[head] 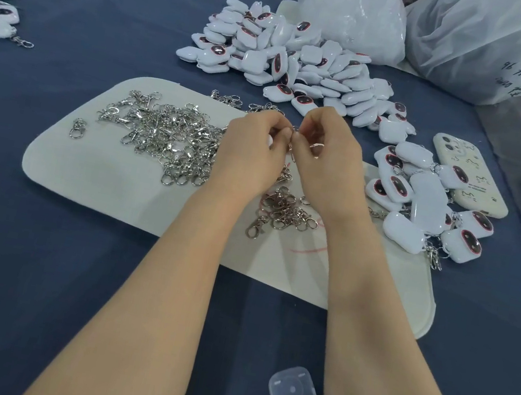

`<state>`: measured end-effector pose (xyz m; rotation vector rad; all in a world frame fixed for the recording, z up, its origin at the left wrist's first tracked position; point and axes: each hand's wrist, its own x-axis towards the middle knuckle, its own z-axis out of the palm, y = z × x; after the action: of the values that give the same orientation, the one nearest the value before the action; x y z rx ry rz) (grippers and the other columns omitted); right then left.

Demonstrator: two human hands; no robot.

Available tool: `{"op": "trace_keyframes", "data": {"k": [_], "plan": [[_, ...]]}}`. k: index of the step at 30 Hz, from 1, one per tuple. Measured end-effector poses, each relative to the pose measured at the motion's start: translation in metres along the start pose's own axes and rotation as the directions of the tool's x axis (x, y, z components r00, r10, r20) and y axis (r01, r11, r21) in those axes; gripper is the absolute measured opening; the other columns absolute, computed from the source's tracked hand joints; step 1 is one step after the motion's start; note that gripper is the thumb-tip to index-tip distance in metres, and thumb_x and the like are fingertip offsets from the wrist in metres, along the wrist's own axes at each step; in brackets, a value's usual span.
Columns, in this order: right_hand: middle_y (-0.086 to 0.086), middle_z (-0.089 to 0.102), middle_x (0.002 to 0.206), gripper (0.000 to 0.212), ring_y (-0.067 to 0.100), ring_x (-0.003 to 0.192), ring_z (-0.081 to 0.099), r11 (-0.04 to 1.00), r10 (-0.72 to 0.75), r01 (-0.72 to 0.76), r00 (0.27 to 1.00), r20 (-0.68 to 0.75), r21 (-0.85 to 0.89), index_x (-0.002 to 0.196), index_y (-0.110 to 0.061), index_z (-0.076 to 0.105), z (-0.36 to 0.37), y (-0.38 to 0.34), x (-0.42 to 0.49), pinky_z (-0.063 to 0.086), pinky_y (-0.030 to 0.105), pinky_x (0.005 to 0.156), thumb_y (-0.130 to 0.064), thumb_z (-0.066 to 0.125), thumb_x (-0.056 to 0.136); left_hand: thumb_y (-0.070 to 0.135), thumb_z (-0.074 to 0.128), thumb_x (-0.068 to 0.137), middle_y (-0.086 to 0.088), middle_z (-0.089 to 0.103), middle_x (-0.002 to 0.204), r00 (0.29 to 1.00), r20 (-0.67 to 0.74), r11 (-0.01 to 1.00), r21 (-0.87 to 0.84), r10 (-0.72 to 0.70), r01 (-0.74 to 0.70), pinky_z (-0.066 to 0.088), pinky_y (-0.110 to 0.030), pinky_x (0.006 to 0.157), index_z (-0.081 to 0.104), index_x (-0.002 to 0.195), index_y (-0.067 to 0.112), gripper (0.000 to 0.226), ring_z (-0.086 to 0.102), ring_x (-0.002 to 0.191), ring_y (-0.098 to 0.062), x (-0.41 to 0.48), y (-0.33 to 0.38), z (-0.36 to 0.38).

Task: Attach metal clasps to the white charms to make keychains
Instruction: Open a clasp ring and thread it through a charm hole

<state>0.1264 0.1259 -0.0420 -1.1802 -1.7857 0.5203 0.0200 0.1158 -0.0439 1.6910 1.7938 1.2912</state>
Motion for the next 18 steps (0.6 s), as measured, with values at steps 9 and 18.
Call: {"op": "trace_keyframes", "data": {"k": [9, 18], "plan": [[-0.008, 0.055, 0.075, 0.015, 0.015, 0.077, 0.058, 0.991, 0.085, -0.084, 0.996, -0.009, 0.100, 0.082, -0.014, 0.050, -0.0046, 0.0014, 0.0000, 0.047, 0.025, 0.071, -0.004, 0.060, 0.087, 0.017, 0.052, 0.094, 0.003, 0.067, 0.086, 0.999, 0.051, 0.997, -0.077, -0.008, 0.012, 0.038, -0.017, 0.072, 0.068, 0.093, 0.014, 0.017, 0.059, 0.085, -0.014, 0.0007, 0.0003, -0.0019], [0.002, 0.059, 0.078, 0.024, 0.027, 0.076, 0.062, 0.962, 0.169, -0.164, 0.986, -0.005, 0.219, 0.078, -0.021, 0.048, -0.0095, 0.0020, 0.0007, 0.052, 0.046, 0.082, -0.002, 0.058, 0.088, 0.028, 0.049, 0.097, 0.007, 0.065, 0.076, 0.954, 0.128, 0.825, -0.478, -0.272, 0.300, 0.039, -0.023, 0.061, 0.065, 0.082, 0.020, 0.024, 0.048, 0.058, 0.000, 0.0044, 0.0013, -0.0099]]}}
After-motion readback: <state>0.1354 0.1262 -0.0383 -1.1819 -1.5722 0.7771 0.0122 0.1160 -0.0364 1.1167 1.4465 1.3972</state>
